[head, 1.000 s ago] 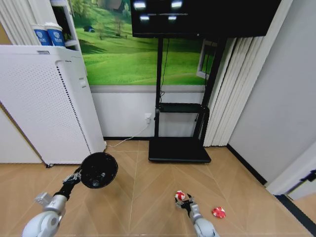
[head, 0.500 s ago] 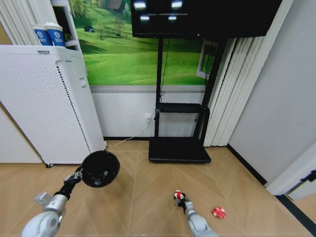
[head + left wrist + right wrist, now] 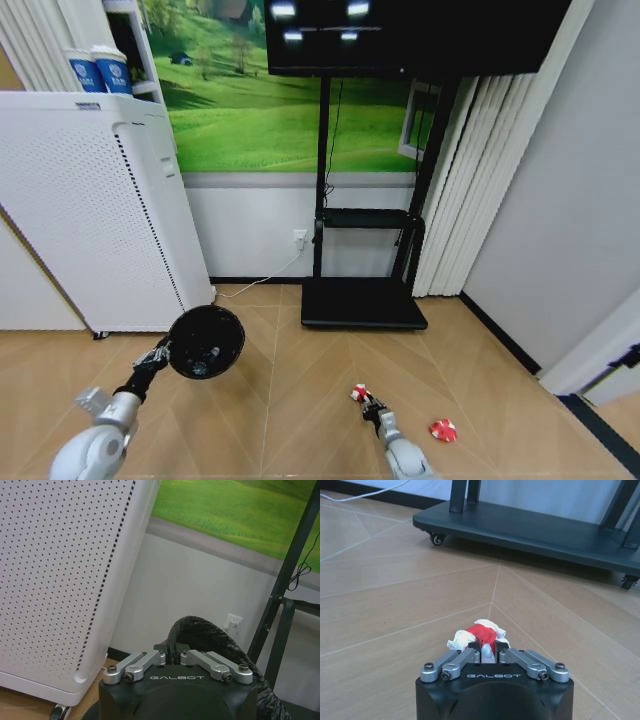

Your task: Pick up the trash bin and place the garbage on the floor into it.

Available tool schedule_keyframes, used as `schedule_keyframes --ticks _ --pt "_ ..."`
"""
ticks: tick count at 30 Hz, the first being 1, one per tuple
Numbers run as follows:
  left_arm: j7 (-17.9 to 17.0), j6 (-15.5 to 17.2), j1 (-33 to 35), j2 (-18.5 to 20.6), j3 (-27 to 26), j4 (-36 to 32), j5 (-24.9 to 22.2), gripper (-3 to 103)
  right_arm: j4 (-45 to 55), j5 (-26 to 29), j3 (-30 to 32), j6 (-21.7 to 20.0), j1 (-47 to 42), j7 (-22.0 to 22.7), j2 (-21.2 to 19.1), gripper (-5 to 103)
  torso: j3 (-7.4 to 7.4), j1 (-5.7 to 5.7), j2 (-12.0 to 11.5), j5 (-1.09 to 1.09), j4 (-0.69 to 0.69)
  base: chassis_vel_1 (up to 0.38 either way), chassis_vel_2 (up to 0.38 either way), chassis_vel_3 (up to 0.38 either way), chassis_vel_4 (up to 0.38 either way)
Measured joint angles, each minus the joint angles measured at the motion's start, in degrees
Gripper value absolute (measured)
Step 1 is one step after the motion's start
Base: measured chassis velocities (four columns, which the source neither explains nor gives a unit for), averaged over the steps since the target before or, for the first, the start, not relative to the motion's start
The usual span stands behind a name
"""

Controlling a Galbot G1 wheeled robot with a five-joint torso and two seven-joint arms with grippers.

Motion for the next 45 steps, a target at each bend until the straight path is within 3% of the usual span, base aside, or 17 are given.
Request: schedule_keyframes --ticks 7,13,14,16,23,24,29,34,41,45 --pt "0.2 0.1 0.0 0.6 1.9 0.1 0.8 7 10.4 2.2 3.0 2.1 -5.5 -2.2 -1.2 10 0.0 0.0 0.0 0.0 0.03 0.0 0.0 0.0 0.0" --pt "0.6 0.7 -2.0 2.2 9.4 1.0 0.9 7 33.7 5.4 4.8 3.3 -14.0 -6.9 -3.8 10 0.0 0.0 0.0 -0.04 -0.02 0.0 0.0 0.0 0.0" --pt "0.6 0.7 -2.0 2.2 9.4 1.0 0.9 7 33.7 5.4 4.8 3.3 -14.0 -6.9 -3.8 10 0.0 0.0 0.0 -0.04 -0.02 0.0 0.0 0.0 0.0" --pt "2.5 0.4 -2.1 3.5 12.2 1.8 0.4 7 42.0 3.8 3.7 5.8 -16.5 -10.4 -5.9 10 0.0 0.0 0.0 -0.02 0.04 0.0 0.0 0.0 0.0" --pt "6.9 -0.2 -7.4 8.9 21.3 3.6 0.0 7 54.1 3.2 -0.3 8.4 -22.4 -14.8 -8.4 10 0.0 0.0 0.0 0.0 0.01 0.0 0.0 0.0 0.0" --pt "6.9 -0.2 -7.4 8.9 21.3 3.6 0.0 7 54.1 3.2 -0.3 8.4 -22.4 -14.8 -8.4 10 0.0 0.0 0.0 0.0 0.01 0.0 0.0 0.0 0.0" --pt "12.2 -0.4 -11.6 10.8 28.4 1.7 -0.4 7 55.6 2.9 -1.3 12.4 -26.2 -23.2 -8.3 10 0.0 0.0 0.0 -0.03 -0.03 0.0 0.0 0.0 0.0" --pt "17.0 0.8 -8.8 11.4 29.2 -2.1 0.5 7 52.5 0.9 -4.9 13.2 -25.3 -24.8 -6.8 10 0.0 0.0 0.0 -0.01 0.01 0.0 0.0 0.0 0.0" --pt "17.7 0.4 -5.4 9.8 28.3 -4.1 2.2 7 48.7 -0.6 -7.5 12.8 -22.1 -25.4 -5.7 7 0.0 0.0 0.0 -0.01 0.03 0.0 0.0 0.0 0.0" --pt "17.2 0.3 -5.1 8.5 27.6 -4.4 2.4 7 48.6 0.1 -6.9 11.9 -22.0 -26.3 -5.9 16 0.0 0.0 0.0 -0.01 0.01 0.0 0.0 0.0 0.0"
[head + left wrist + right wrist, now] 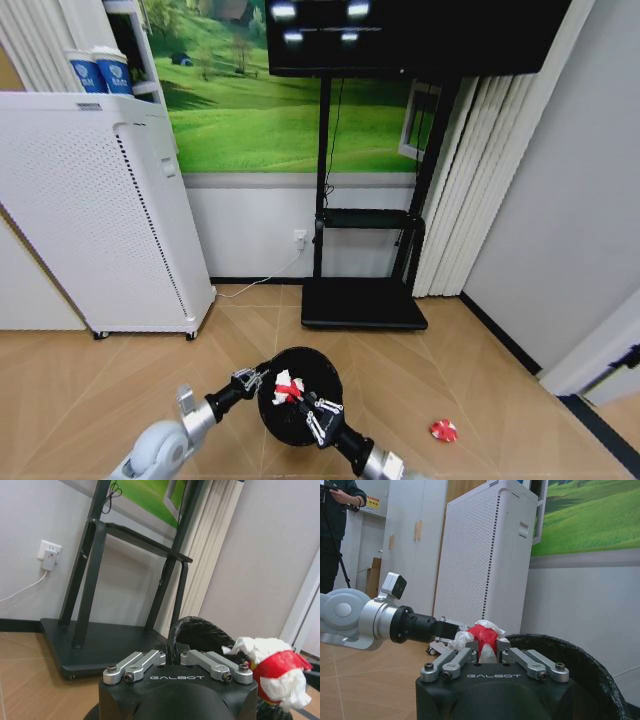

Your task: Pick up the trash bin and place the garbage on the floor into it.

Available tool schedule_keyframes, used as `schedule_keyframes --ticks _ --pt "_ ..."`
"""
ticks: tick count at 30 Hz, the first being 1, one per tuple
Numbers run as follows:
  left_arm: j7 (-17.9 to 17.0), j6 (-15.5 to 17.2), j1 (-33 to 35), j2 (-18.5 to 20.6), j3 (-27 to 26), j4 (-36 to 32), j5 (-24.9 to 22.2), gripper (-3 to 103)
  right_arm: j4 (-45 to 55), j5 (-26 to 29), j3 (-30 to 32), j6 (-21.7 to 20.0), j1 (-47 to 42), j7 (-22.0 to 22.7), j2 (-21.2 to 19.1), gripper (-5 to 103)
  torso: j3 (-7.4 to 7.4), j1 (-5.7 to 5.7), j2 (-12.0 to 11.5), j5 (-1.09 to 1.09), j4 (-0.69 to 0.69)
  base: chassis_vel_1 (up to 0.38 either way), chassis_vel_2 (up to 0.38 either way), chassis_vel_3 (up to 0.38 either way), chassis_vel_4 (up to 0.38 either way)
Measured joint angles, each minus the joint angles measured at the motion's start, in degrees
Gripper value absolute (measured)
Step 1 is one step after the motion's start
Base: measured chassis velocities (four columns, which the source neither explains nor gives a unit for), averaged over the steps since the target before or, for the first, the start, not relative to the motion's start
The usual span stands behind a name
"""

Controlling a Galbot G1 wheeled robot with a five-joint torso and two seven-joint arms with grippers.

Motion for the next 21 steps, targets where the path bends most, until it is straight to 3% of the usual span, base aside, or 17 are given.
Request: schedule_keyframes --ticks 5,6,9,13,15,16,21 --pt "-3.2 0.0 -0.6 -1.7 0.1 0.3 -1.4 7 -0.3 0.4 0.9 -0.2 -0.4 0.6 0.6 38 0.0 0.0 0.0 0.0 0.0 0.0 0.0 0.0 0.0" --pt "-3.2 0.0 -0.6 -1.7 0.1 0.3 -1.4 7 -0.3 0.4 0.9 -0.2 -0.4 0.6 0.6 38 0.0 0.0 0.0 0.0 0.0 0.0 0.0 0.0 0.0" --pt "-4.6 0.0 -1.2 -2.2 0.0 0.9 -1.8 7 -0.8 1.0 2.1 -0.2 -0.6 2.1 2.0 54 0.0 0.0 0.0 0.0 -0.01 0.0 0.0 0.0 0.0" --pt "-7.0 -0.4 -1.4 -2.9 -0.8 1.7 -1.8 7 -1.0 2.9 5.3 -0.1 -1.2 4.4 4.3 65 0.01 0.0 0.0 0.0 0.0 0.0 0.0 0.0 0.0" --pt "-11.6 -1.3 -1.8 -5.3 -4.5 3.5 -2.3 7 -1.3 6.6 10.3 -0.5 -1.9 9.9 7.3 76 0.0 0.0 0.0 -0.01 -0.02 0.0 0.0 0.0 0.0" --pt "-11.6 -1.3 -1.8 -5.3 -4.5 3.5 -2.3 7 -1.3 6.6 10.3 -0.5 -1.9 9.9 7.3 76 0.0 0.0 0.0 -0.01 -0.02 0.0 0.0 0.0 0.0" --pt "-15.6 -2.9 -2.0 -6.9 -11.2 5.9 -4.8 7 -4.7 12.5 17.3 -0.5 -1.6 12.8 8.8 97 0.01 0.0 0.0 -0.01 0.0 0.0 0.0 0.0 0.0"
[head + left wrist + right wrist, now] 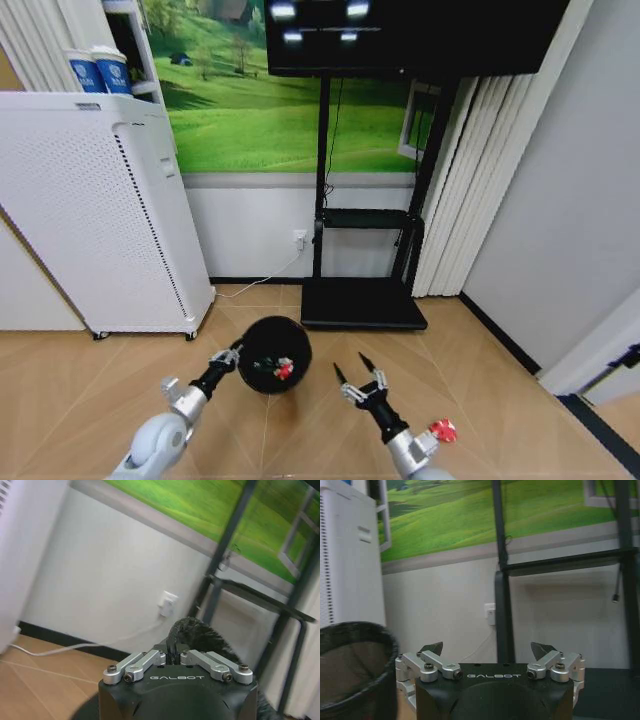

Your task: Pick up the trash bin and place the garbage on the floor into it.

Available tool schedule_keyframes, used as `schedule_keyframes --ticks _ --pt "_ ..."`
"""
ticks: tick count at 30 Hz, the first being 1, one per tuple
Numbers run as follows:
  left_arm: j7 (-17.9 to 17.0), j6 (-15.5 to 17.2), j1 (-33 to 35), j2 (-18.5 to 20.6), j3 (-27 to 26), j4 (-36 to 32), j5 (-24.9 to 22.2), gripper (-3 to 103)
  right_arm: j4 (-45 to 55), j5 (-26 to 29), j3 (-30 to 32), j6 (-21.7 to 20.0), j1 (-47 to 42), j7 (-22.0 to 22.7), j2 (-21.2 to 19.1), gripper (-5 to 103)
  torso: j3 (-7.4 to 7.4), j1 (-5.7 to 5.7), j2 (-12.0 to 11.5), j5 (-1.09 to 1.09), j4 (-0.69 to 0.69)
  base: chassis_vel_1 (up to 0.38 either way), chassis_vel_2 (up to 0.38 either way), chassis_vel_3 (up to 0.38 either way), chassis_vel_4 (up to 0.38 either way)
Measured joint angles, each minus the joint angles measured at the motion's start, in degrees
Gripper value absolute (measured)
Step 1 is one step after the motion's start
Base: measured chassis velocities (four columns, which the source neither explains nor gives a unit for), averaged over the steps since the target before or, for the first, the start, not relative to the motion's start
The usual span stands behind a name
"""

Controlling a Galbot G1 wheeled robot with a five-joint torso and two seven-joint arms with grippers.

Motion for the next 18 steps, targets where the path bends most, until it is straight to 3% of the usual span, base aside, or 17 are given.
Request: schedule_keyframes --ticks 6,12,15,16,17,18 --pt "-0.6 -0.5 0.5 0.4 -1.8 0.0 -1.1 7 -1.7 0.2 1.1 0.4 1.0 0.3 -0.1 100 0.0 0.0 0.0 0.0 0.01 0.0 0.0 0.0 0.0" --pt "-1.6 -0.8 0.4 -0.5 -1.9 -0.3 -1.1 7 -5.7 -3.4 0.7 1.9 3.6 2.0 0.4 100 0.0 0.0 0.0 0.0 0.0 -0.078 -0.097 0.084 0.082" --pt "-1.7 -0.9 0.6 -0.8 -2.1 -0.5 -1.0 7 -9.1 -4.9 1.5 1.6 4.7 5.3 0.5 100 0.0 0.0 0.0 0.01 0.0 -0.146 -0.144 0.14 0.159" --pt "-1.7 -0.9 0.8 -0.9 -2.4 -0.5 -1.0 7 -11.3 -7.3 2.6 -1.7 5.3 9.7 0.5 100 0.0 0.0 0.0 0.02 -0.01 -0.174 -0.095 0.176 0.101" --pt "-1.7 -0.9 0.8 -0.9 -2.4 -0.5 -1.0 7 -11.3 -7.3 2.6 -1.7 5.3 9.7 0.5 100 0.0 0.0 0.0 0.02 -0.01 -0.174 -0.095 0.176 0.101" --pt "-1.7 -0.9 1.0 -0.9 -2.8 -0.5 -1.0 7 -14.5 -8.8 3.7 -5.6 6.2 14.5 0.3 100 0.0 0.0 0.0 0.01 -0.04 -0.102 -0.111 0.128 0.073"
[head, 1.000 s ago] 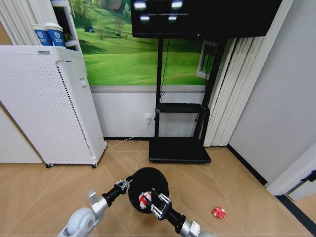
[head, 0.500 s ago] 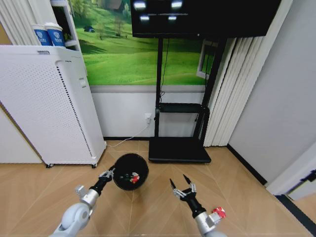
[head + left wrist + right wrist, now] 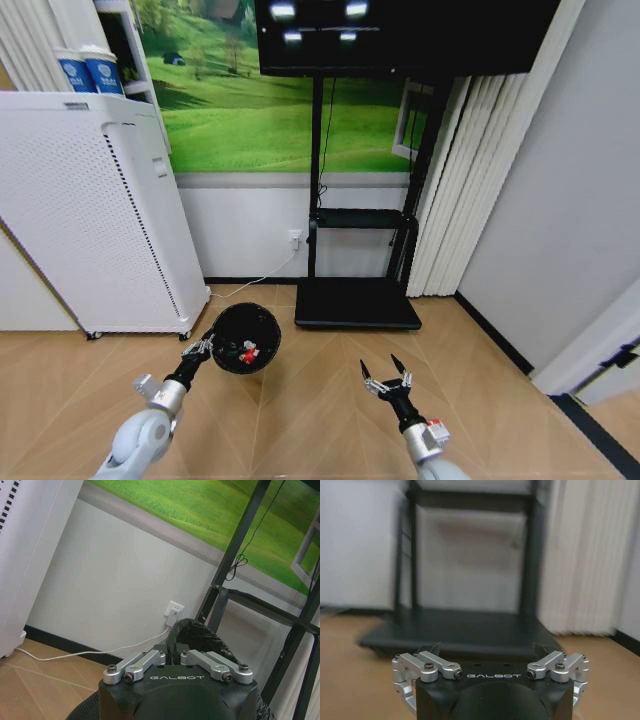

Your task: Pick up the trash bin and place the garbage on the floor into it.

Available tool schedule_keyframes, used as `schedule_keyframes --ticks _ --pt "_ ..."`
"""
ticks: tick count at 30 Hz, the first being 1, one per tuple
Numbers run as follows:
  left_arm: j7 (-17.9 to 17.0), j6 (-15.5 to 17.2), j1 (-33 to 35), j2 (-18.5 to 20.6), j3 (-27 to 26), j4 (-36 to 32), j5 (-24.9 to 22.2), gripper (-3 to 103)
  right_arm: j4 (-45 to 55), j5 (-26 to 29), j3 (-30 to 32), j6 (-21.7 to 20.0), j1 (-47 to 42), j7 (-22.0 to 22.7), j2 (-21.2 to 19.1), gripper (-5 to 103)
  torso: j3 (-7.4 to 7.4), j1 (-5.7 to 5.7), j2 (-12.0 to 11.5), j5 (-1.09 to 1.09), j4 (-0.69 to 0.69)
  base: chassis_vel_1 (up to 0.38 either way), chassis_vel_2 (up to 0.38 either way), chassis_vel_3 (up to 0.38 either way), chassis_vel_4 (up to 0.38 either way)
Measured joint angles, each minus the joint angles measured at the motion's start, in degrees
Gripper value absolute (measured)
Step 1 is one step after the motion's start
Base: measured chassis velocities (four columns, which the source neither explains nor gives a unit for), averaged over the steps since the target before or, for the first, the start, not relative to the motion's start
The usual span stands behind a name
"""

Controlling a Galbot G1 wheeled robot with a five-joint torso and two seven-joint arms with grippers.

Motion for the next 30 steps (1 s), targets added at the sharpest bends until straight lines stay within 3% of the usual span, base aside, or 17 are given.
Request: schedule_keyframes --ticks 1,2,5,15,30 --pt "0.0 0.0 0.2 0.0 -0.6 -0.1 -0.1 7 -2.9 -0.4 0.9 -3.6 0.9 2.4 -0.4 100 0.0 0.0 0.0 0.02 0.01 -0.031 -0.06 0.066 0.073" --pt "0.0 0.0 0.2 0.0 -0.6 -0.1 -0.1 7 -2.9 -0.4 0.9 -3.6 0.9 2.4 -0.4 100 0.0 0.0 0.0 0.02 0.01 -0.031 -0.06 0.066 0.073" --pt "0.0 0.0 0.8 0.1 -1.7 -0.6 -0.2 7 -9.2 -1.5 2.2 -9.7 2.2 4.8 -1.7 100 0.0 0.0 0.0 0.01 0.04 0.0 0.0 0.0 0.0" --pt "0.4 -0.1 1.1 -0.4 -1.7 -0.8 0.2 7 -16.8 1.0 2.0 -12.4 3.1 4.9 -2.5 100 0.0 0.0 0.0 0.0 0.03 0.016 0.022 -0.012 -0.019" --pt "1.3 -0.1 1.1 0.3 -0.9 -1.6 0.4 7 -27.1 2.6 2.4 -13.8 10.8 9.7 -2.2 100 0.0 0.0 0.0 0.0 0.04 0.0 0.0 0.0 0.0"
